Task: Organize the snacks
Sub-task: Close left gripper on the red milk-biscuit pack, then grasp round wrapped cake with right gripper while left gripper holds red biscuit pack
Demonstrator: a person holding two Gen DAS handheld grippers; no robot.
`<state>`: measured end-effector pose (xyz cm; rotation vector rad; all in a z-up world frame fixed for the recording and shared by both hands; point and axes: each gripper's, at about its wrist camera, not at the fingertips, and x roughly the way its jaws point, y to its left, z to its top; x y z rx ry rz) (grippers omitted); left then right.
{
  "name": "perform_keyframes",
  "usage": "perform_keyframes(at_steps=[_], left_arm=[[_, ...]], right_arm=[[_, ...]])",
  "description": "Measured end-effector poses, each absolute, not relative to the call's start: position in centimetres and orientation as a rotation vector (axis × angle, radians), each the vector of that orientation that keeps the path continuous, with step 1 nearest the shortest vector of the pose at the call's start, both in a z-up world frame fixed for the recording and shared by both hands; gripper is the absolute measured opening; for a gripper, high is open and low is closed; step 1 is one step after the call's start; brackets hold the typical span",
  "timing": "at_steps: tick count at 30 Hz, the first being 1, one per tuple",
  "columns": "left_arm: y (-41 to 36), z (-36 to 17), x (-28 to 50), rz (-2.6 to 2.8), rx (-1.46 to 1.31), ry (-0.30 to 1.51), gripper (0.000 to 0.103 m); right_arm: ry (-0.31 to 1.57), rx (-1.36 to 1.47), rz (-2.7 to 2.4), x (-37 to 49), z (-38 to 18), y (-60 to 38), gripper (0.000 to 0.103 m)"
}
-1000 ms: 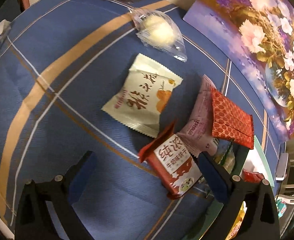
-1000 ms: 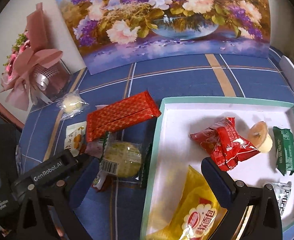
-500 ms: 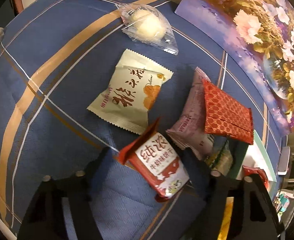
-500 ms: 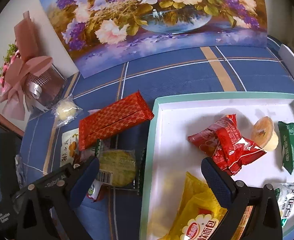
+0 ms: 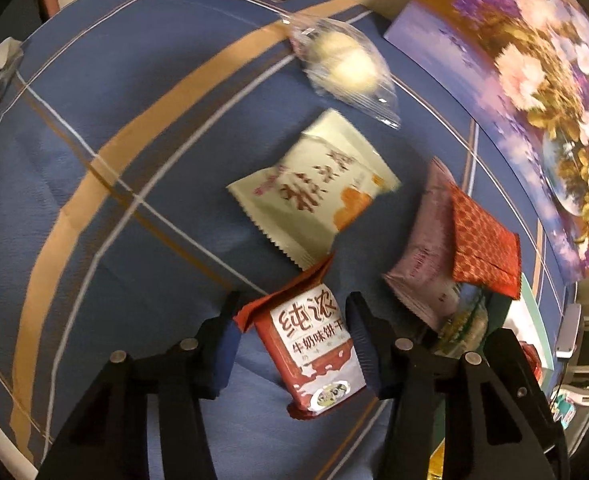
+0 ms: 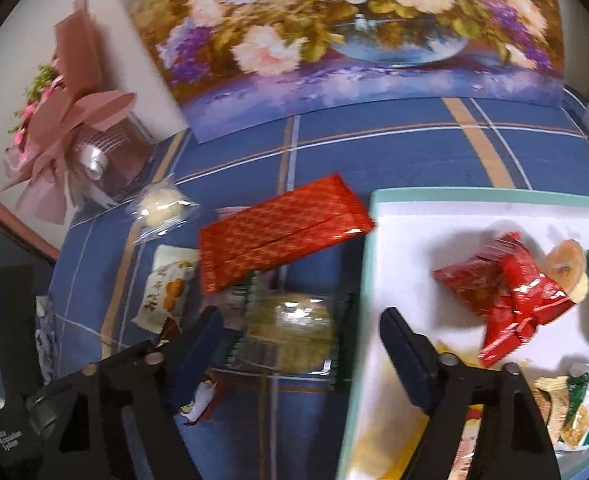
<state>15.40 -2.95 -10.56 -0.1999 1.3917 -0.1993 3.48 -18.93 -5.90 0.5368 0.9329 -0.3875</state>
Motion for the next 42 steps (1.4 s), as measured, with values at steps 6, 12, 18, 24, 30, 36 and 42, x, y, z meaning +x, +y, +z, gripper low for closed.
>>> perform_keyframes(at_steps=[6, 12, 18, 24, 30, 36, 42], left_arm=[[-1.1, -10.6, 16.2, -0.162, -0.227, 1.391, 0.053], [-0.1, -10.7, 16.4, -0.156, -0.242, 1.401, 0.053], [-1.4, -11.2, 16.8, -0.202, -0.224, 1.427, 0.053], [-1.7, -11.5, 16.7, -0.197, -0.241, 1.441, 0.054], [-0.3, -11.9, 16.2, -0.203, -0.307, 1.457, 0.061], [0.6, -12.1, 15.6, -0.212, -0.355, 1.473, 0.069], [1.6, -12.6, 13.7, -0.202, -0.373, 1.467, 0.068]], right_arm=[[0.972, 0.508, -0.35, 4.9, -6.8, -17.4, 0.07], [1.006, 0.498, -0.384, 5.4, -7.9, -17.5, 0.07], [1.035, 0.477, -0.364, 5.9, -8.6, -16.8, 0.069], [1.052, 0.478, -0.371, 6.0, -9.3, -16.9, 0.067], [1.07, 0.384, -0.391, 7.1, -9.7, -15.8, 0.068], [1.072, 0.37, -0.386, 7.7, -10.3, -15.1, 0.069], [1.06, 0.358, -0.384, 7.4, -10.4, -15.0, 0.06]])
